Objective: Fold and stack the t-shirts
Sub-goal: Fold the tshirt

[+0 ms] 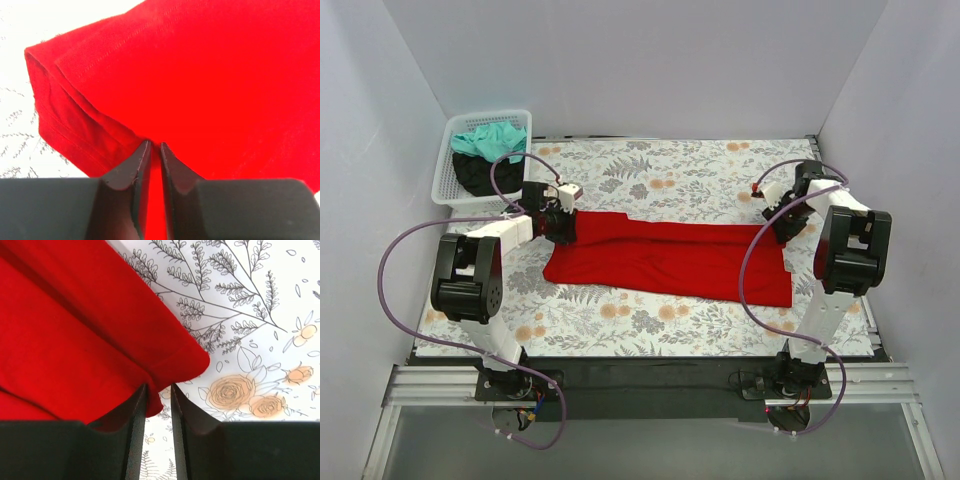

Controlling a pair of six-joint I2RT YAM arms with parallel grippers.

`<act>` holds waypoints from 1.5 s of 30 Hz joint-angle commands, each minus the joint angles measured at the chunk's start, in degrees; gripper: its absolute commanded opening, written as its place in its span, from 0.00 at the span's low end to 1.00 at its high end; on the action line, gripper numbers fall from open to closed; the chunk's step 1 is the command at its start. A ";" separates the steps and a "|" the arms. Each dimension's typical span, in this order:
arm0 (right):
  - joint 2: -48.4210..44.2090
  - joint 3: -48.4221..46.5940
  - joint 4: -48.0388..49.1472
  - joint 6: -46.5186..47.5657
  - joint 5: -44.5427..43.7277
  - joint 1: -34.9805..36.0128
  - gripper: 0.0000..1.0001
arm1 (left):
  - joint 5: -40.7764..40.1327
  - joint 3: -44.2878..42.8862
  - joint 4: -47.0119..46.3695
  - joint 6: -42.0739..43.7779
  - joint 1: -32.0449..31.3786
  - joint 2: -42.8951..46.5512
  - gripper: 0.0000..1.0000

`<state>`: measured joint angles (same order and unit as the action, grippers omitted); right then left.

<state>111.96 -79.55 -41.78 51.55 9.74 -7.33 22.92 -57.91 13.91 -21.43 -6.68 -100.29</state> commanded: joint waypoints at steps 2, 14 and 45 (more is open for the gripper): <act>-4.99 0.89 0.12 1.54 -0.77 0.04 0.33 | 2.29 -2.99 5.50 2.88 0.35 2.90 0.15; -8.87 4.84 -4.01 8.91 -4.46 0.04 0.20 | 2.84 -5.99 15.18 10.88 0.35 6.16 0.05; 7.48 -14.06 -15.61 -5.76 3.54 6.54 0.42 | 2.83 -42.02 25.46 -11.53 1.93 -23.28 0.36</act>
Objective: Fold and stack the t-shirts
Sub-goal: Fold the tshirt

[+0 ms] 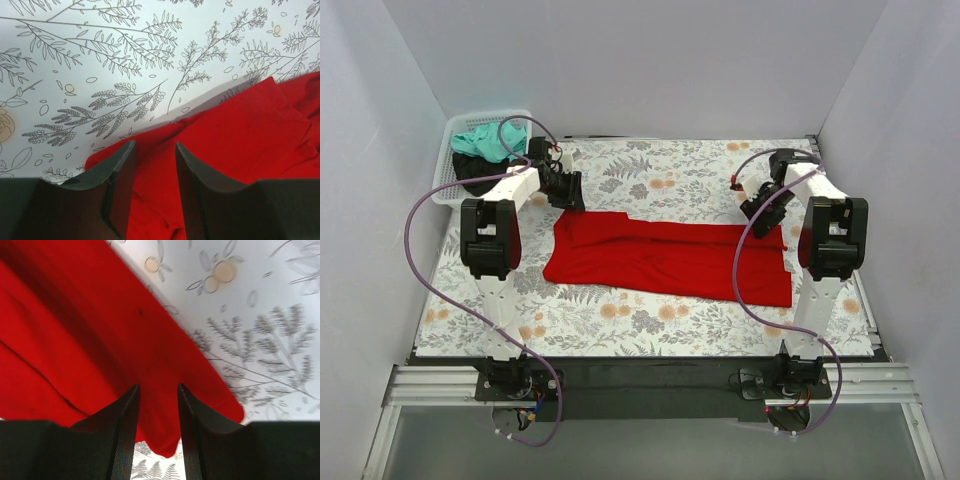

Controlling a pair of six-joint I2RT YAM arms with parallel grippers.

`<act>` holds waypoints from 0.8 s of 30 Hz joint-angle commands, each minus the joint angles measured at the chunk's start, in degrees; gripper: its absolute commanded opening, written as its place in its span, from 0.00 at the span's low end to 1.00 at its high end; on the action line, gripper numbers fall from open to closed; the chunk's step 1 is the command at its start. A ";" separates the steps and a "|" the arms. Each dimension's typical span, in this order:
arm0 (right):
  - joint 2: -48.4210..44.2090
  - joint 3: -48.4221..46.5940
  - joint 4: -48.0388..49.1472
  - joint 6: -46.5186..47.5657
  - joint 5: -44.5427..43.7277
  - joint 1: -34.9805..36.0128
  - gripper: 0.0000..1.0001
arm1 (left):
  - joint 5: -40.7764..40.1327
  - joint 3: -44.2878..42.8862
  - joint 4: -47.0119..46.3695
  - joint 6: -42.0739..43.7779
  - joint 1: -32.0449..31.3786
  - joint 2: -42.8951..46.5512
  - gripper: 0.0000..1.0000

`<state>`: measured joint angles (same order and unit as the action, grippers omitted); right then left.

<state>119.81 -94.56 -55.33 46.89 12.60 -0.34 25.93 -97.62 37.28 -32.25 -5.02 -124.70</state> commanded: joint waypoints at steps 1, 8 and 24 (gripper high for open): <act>-0.45 1.48 -2.06 -0.84 0.76 -0.45 0.42 | 0.08 -2.13 2.27 0.07 0.10 1.04 0.35; -2.56 5.70 -2.06 0.30 0.93 -0.45 0.41 | 1.57 -0.29 2.80 1.48 0.09 1.48 0.31; -5.29 10.19 -2.06 2.32 -1.44 -0.45 0.40 | 5.09 2.17 5.35 7.10 0.18 6.48 0.00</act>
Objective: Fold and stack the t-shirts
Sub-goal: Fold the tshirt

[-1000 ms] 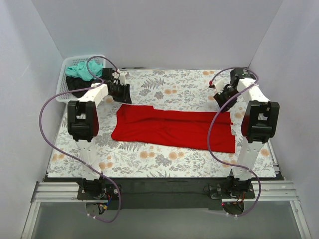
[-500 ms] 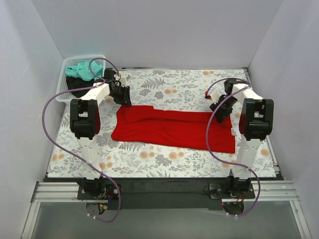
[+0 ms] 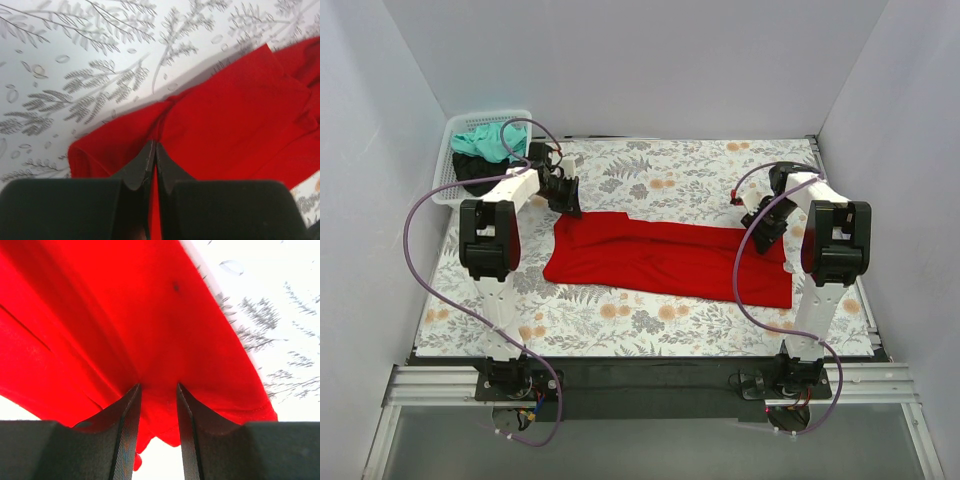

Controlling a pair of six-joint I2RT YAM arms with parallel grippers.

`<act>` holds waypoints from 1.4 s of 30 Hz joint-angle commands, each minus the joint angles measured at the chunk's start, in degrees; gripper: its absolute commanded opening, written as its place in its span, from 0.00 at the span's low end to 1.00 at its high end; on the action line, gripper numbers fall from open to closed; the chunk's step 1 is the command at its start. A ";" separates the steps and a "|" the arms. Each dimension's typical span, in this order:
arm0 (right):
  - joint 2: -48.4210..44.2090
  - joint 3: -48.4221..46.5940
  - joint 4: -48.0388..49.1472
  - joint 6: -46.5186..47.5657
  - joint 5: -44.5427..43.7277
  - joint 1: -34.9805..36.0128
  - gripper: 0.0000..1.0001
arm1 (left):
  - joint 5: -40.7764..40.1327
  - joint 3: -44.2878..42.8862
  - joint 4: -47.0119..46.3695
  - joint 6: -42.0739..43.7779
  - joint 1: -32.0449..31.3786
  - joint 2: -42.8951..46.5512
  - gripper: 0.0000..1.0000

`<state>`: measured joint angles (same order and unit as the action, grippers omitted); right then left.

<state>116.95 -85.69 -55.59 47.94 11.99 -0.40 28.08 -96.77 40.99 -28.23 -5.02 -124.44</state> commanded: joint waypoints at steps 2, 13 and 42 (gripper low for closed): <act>-2.60 1.40 -1.80 1.36 -1.09 -0.30 0.40 | 5.23 3.94 1.55 4.40 0.10 8.42 0.00; -1.90 1.93 -1.45 2.59 -3.81 -0.56 0.35 | 10.34 16.52 6.46 18.54 0.18 25.37 0.00; -4.19 -1.76 -3.56 -0.92 -0.48 0.23 0.40 | 4.09 26.47 -5.22 9.11 -0.96 28.39 0.29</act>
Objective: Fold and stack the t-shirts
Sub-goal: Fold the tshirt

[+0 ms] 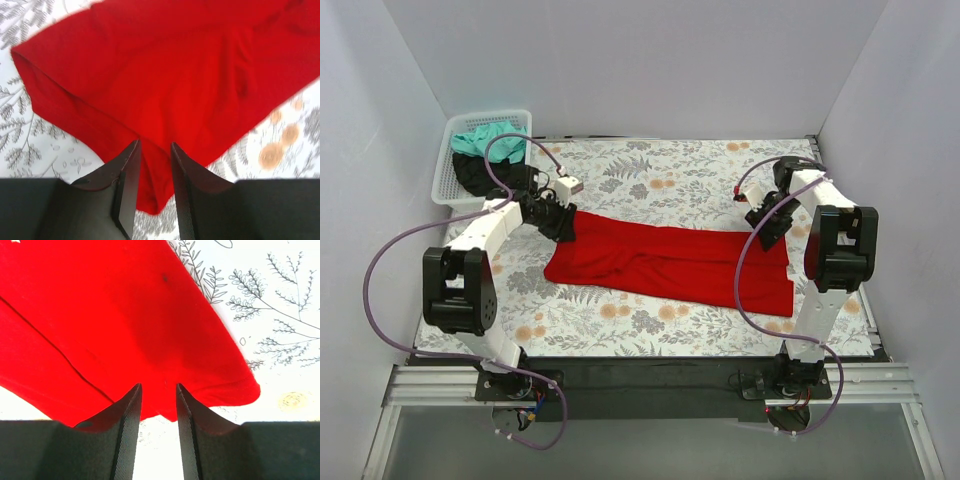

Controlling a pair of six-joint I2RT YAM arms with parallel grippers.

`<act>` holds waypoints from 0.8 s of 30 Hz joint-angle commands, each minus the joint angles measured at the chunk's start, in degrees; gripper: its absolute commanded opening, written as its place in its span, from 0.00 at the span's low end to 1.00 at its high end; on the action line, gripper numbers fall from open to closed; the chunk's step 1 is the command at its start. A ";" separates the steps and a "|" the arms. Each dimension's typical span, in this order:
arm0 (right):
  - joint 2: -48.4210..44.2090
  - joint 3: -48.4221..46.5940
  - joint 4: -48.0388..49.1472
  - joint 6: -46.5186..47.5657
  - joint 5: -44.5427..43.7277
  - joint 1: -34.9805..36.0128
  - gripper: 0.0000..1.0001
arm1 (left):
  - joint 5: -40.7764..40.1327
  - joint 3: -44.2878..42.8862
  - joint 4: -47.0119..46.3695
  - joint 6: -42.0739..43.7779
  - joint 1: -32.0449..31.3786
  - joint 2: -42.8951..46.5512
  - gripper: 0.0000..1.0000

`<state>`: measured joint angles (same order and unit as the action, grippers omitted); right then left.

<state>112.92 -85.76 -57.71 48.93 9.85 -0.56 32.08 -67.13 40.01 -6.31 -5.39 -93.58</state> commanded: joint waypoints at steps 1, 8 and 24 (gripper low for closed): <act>0.80 -1.78 -1.09 -2.17 1.67 0.38 0.39 | 0.27 -3.96 -4.67 -14.16 -1.37 -3.27 0.28; 3.18 0.23 1.55 -3.14 -1.83 0.38 0.39 | -8.07 0.94 -6.61 -19.27 -6.56 -5.38 0.26; -8.23 23.43 4.98 -0.49 -3.88 4.15 0.38 | -26.96 -5.35 -9.86 -18.05 -6.74 -24.17 0.16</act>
<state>105.08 -68.03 -49.39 48.21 4.40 2.02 16.34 -68.40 35.46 -27.68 -12.47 -107.13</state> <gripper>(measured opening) 0.382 0.166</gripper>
